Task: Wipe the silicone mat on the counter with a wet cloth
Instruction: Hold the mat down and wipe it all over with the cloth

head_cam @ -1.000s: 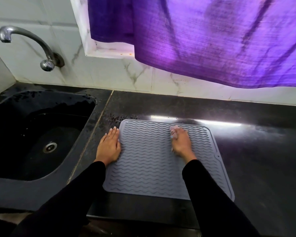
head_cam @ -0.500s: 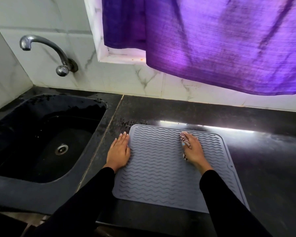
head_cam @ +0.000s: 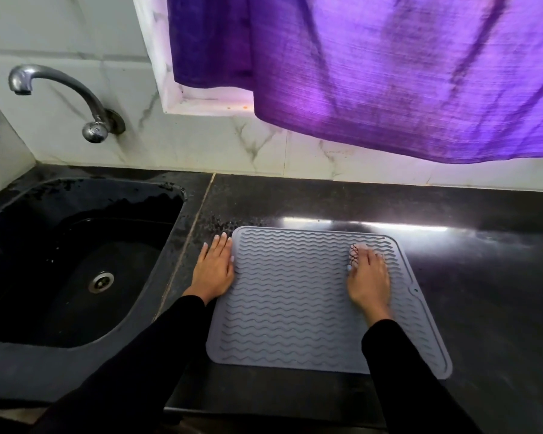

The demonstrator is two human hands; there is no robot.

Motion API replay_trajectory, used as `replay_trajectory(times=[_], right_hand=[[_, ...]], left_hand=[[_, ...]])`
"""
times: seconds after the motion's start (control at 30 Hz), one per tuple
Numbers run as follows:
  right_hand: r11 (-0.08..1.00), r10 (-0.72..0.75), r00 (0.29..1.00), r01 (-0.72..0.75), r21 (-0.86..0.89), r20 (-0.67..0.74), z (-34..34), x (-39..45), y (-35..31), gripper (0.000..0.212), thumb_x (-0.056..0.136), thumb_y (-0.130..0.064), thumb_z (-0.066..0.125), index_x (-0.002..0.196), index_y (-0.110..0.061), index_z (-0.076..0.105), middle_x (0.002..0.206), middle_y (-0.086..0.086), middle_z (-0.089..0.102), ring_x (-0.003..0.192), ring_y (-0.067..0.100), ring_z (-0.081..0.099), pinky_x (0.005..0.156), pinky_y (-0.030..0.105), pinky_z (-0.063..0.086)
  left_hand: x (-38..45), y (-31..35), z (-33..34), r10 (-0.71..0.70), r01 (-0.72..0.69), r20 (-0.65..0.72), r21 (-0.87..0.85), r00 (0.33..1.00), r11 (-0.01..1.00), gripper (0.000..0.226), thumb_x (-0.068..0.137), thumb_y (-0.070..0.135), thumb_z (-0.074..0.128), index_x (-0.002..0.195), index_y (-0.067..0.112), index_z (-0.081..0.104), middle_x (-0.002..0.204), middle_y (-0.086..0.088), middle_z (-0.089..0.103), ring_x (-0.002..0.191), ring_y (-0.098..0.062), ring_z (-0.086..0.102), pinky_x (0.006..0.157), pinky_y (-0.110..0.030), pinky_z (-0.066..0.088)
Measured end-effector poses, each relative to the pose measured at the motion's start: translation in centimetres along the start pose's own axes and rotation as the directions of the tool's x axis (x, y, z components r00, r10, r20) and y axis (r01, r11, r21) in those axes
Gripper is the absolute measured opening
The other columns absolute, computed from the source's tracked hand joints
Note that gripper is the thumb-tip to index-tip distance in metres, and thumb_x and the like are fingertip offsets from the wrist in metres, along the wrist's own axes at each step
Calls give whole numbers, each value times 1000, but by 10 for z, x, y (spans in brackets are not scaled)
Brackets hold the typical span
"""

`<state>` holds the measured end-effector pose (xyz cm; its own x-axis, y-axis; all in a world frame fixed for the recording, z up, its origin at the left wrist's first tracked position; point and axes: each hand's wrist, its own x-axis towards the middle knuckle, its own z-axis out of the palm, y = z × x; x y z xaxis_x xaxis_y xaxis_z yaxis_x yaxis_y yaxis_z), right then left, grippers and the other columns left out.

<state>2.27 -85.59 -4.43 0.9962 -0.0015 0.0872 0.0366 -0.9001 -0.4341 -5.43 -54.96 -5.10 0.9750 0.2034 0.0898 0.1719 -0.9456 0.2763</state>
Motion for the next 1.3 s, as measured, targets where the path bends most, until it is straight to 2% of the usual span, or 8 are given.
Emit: replay_trajectory(times=[0.57, 0.67, 0.73, 0.8, 0.9, 1.03, 1.13, 1.3], right_hand=[[903, 51, 997, -74, 422, 65, -7, 19, 10, 37, 93, -15, 53, 129, -19, 56, 123, 0, 62, 115, 16, 56, 102, 36, 43], [459, 216, 953, -292, 839, 213, -29, 21, -3, 28, 99, -7, 37, 97, -20, 61, 44, -13, 53, 31, 0, 41, 35, 10, 35], [88, 373, 873, -372, 924, 315, -46, 28, -4, 34, 100, -8, 32, 74, -20, 52, 28, -10, 34, 19, 1, 23, 38, 4, 27], [-35, 474, 817, -355, 934, 328, -55, 25, -11, 31, 101, -14, 38, 73, -19, 52, 32, -11, 36, 20, 1, 24, 44, 8, 28], [389, 430, 897, -286, 876, 102, -42, 3, -32, 28, 98, -10, 43, 113, -24, 62, 82, -8, 59, 39, 1, 47, 34, 11, 35], [954, -103, 994, 112, 279, -48, 5, -37, -42, 48, 92, -6, 44, 139, -15, 45, 141, 5, 47, 130, 26, 44, 110, 25, 32], [995, -102, 995, 102, -19, 8, 18, -52, -43, 54, 95, -21, 41, 147, -19, 27, 155, 3, 25, 145, 25, 16, 119, 39, 11], [994, -101, 983, 106, -20, 154, 7, -39, -39, 56, 95, -24, 42, 148, -24, 22, 157, 0, 17, 146, 24, 11, 119, 41, 12]], left_hand=[[-2, -3, 6, -5, 0, -71, -74, 997, 997, 83, 77, 47, -4, 144, 10, 27, 153, -4, 25, 144, -16, 16, 116, -33, 5], [-2, -1, 5, -11, 6, -54, -84, 998, 996, 70, 84, 40, 6, 144, 10, 27, 154, -4, 24, 144, -17, 16, 116, -34, 5], [-3, -2, 4, -11, 6, -49, -94, 999, 996, 66, 85, 35, 12, 144, 9, 28, 153, -5, 24, 143, -18, 17, 117, -35, 6], [-3, -2, 4, -8, 3, -46, -101, 999, 995, 66, 85, 34, 13, 144, 8, 28, 153, -6, 24, 143, -19, 17, 117, -37, 7], [-2, -2, 4, -8, 5, -36, -96, 999, 995, 66, 85, 34, 13, 144, 8, 27, 153, -7, 24, 143, -20, 17, 117, -38, 7], [-1, -2, 2, 4, -6, -34, -61, 999, 998, 66, 84, 33, 14, 144, 7, 28, 153, -9, 24, 143, -21, 19, 116, -38, 9], [-3, -2, 3, 8, -10, -33, -55, 999, 998, 67, 84, 33, 14, 144, 6, 27, 153, -9, 24, 143, -22, 18, 116, -38, 8], [-1, -2, 5, -6, 5, -16, -52, 1000, 999, 66, 86, 35, 12, 145, 9, 23, 155, -6, 20, 144, -19, 14, 117, -37, 6]])
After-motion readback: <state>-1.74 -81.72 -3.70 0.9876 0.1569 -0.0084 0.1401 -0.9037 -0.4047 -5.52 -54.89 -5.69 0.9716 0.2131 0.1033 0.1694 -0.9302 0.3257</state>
